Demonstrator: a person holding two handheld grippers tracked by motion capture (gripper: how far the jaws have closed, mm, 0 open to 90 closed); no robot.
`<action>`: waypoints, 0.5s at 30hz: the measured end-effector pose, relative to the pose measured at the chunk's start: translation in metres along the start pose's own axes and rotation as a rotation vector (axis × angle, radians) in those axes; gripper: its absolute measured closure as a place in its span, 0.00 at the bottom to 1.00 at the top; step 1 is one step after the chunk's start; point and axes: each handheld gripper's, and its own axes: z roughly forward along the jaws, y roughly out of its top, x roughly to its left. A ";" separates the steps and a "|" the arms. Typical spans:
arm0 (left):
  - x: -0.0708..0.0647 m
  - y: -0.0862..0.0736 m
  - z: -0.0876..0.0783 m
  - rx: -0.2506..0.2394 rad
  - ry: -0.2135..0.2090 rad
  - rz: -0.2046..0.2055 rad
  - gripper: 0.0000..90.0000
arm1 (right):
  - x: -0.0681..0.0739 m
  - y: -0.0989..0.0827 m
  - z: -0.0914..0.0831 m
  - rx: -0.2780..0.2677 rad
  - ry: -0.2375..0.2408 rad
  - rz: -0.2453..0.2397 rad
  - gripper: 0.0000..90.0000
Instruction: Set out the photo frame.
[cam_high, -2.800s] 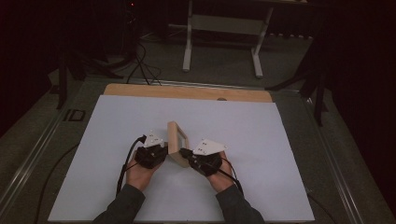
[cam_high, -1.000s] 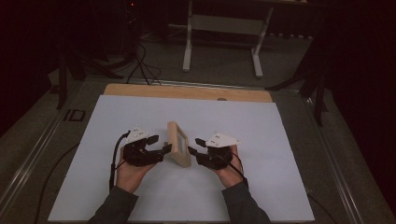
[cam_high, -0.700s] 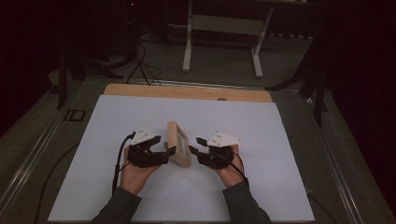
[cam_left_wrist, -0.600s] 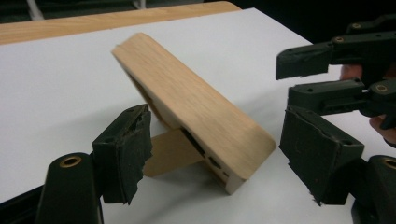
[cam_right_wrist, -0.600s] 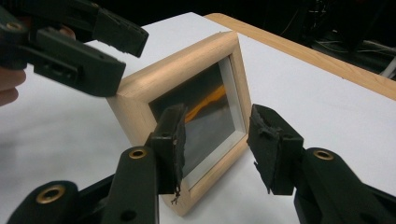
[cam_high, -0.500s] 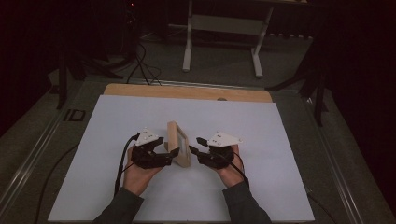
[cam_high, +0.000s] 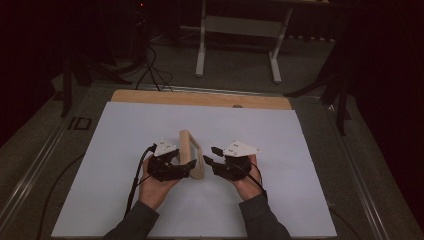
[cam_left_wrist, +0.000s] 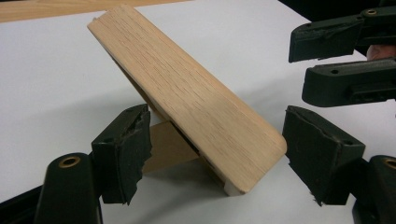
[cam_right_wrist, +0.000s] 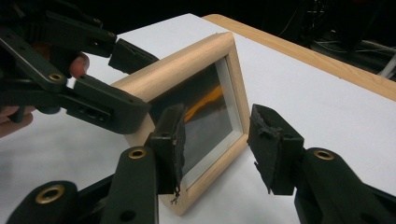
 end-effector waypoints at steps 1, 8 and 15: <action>0.000 0.000 0.001 0.002 0.005 -0.003 0.28 | 0.000 0.000 0.000 0.000 0.000 0.001 0.62; -0.001 -0.001 0.007 0.019 0.015 -0.011 0.28 | -0.001 0.000 -0.001 0.000 -0.003 0.002 0.62; -0.003 -0.002 0.012 0.027 0.014 -0.013 0.33 | -0.002 0.000 -0.001 -0.001 -0.004 0.003 0.62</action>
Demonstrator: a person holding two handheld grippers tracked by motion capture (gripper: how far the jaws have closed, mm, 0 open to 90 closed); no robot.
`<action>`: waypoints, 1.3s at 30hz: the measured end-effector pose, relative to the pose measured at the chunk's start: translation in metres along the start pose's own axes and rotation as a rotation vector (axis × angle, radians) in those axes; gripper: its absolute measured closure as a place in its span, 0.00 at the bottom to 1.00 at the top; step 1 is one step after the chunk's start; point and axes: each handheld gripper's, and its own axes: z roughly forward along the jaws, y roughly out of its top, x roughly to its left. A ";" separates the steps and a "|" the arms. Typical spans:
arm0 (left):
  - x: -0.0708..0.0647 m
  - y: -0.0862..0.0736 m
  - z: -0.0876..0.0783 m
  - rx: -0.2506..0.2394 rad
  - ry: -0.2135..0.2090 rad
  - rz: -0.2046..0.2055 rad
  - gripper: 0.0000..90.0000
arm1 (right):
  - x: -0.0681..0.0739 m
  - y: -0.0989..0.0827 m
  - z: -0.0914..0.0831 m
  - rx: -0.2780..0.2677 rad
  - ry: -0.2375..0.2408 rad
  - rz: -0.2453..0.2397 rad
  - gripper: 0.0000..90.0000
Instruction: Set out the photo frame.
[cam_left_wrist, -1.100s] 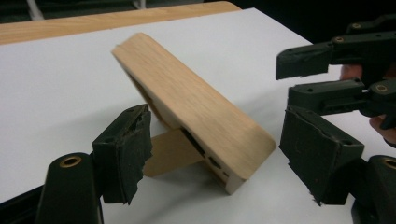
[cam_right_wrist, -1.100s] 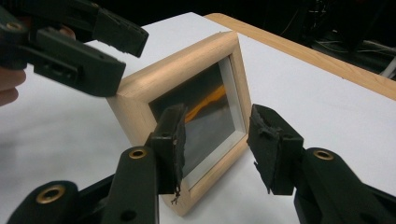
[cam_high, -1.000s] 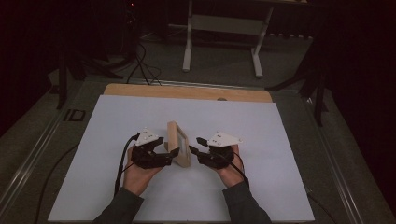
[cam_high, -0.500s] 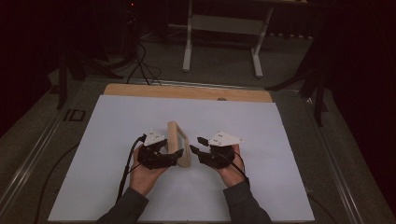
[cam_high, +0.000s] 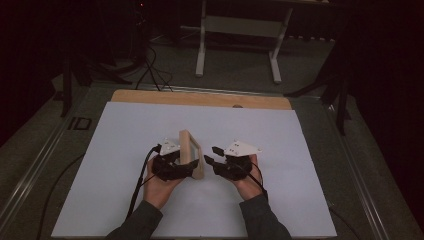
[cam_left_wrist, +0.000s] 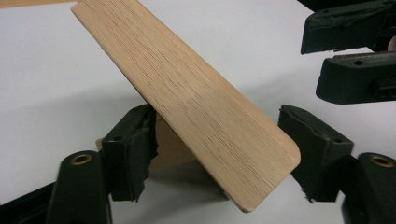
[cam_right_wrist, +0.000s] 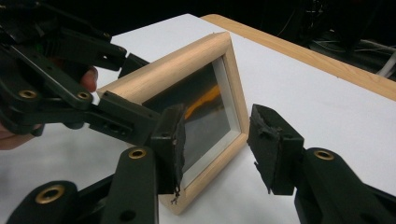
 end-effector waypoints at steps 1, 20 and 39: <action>0.000 0.000 0.000 0.000 -0.001 -0.004 0.34 | 0.000 0.000 0.000 0.000 0.000 0.000 0.62; 0.006 0.001 -0.004 0.009 -0.027 -0.034 0.51 | -0.002 0.000 -0.002 -0.008 -0.004 0.005 0.61; 0.004 0.001 -0.006 0.010 -0.057 -0.006 0.68 | -0.008 0.002 -0.009 -0.029 -0.011 0.020 0.57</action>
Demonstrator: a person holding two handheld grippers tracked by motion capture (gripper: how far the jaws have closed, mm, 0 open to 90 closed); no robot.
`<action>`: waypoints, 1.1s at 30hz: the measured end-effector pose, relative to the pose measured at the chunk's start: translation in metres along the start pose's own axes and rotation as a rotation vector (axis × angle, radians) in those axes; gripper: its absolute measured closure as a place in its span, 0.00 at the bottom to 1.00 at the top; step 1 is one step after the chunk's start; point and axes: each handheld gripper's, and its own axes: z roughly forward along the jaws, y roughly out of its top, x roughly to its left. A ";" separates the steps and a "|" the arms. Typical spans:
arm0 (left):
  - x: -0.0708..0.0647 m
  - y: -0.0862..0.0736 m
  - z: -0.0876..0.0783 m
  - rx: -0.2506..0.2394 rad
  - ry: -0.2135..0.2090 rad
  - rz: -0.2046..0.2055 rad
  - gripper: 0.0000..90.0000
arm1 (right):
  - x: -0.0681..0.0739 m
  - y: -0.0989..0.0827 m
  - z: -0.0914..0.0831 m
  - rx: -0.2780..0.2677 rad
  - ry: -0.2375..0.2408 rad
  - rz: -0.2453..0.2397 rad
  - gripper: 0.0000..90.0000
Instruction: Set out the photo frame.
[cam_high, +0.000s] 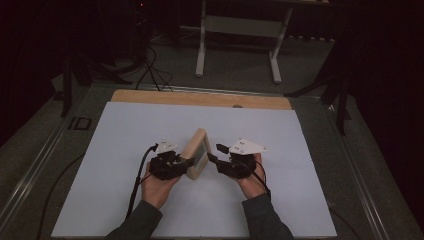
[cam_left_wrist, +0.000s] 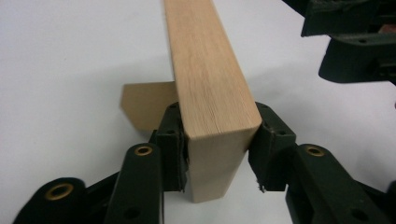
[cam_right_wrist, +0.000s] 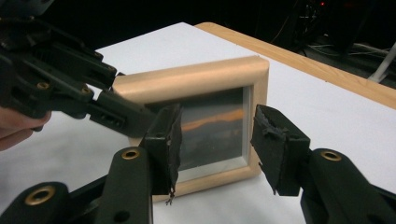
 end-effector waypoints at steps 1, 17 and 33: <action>-0.001 0.000 0.000 0.001 0.004 0.005 0.68 | -0.001 0.000 0.000 -0.003 -0.001 -0.001 0.57; -0.008 -0.002 0.000 -0.001 -0.002 0.083 0.68 | -0.006 0.003 -0.007 -0.023 -0.024 0.016 0.57; -0.022 -0.006 0.000 -0.001 -0.005 0.189 0.68 | -0.011 0.004 -0.012 -0.040 -0.057 0.023 0.61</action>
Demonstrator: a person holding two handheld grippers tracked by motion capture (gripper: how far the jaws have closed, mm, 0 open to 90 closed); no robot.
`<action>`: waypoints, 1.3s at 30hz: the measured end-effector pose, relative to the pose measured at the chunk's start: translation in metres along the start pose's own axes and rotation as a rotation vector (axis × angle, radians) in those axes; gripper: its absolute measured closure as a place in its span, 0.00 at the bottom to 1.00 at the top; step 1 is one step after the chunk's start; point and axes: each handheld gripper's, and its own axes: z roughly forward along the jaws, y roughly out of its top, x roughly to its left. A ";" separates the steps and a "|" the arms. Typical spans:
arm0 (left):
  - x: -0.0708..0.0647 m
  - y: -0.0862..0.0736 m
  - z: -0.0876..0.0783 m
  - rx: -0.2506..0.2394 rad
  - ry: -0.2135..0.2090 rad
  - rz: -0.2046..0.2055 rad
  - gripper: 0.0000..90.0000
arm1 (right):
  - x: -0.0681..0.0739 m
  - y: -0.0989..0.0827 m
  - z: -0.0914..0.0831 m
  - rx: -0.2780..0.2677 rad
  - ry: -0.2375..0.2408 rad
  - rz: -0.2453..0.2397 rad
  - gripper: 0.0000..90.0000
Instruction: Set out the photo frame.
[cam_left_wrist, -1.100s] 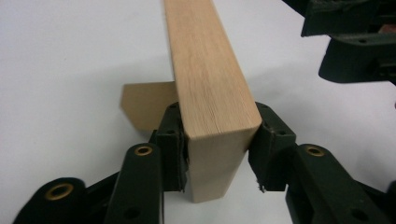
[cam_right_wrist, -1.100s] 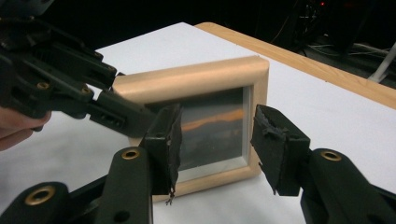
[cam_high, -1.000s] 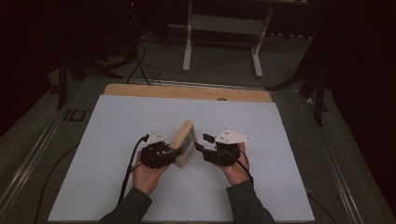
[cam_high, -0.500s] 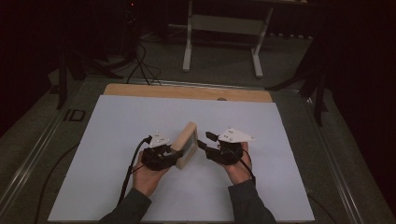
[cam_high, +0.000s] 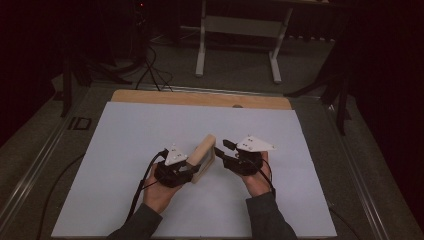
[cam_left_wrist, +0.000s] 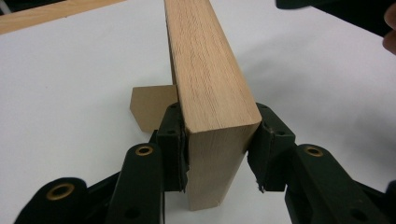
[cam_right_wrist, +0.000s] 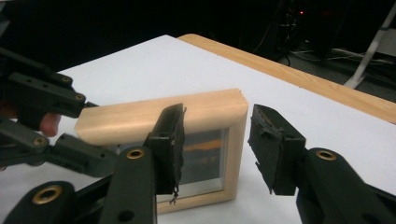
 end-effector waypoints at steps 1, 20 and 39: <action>-0.002 0.000 0.000 0.000 -0.004 0.012 0.68 | 0.000 0.000 0.000 0.001 -0.002 0.000 0.62; -0.019 -0.002 0.001 0.004 -0.035 0.104 0.68 | -0.002 0.001 -0.006 -0.026 -0.044 -0.003 0.94; -0.034 -0.003 0.002 0.006 -0.085 0.177 0.68 | -0.008 -0.003 -0.004 -0.003 -0.068 0.003 0.99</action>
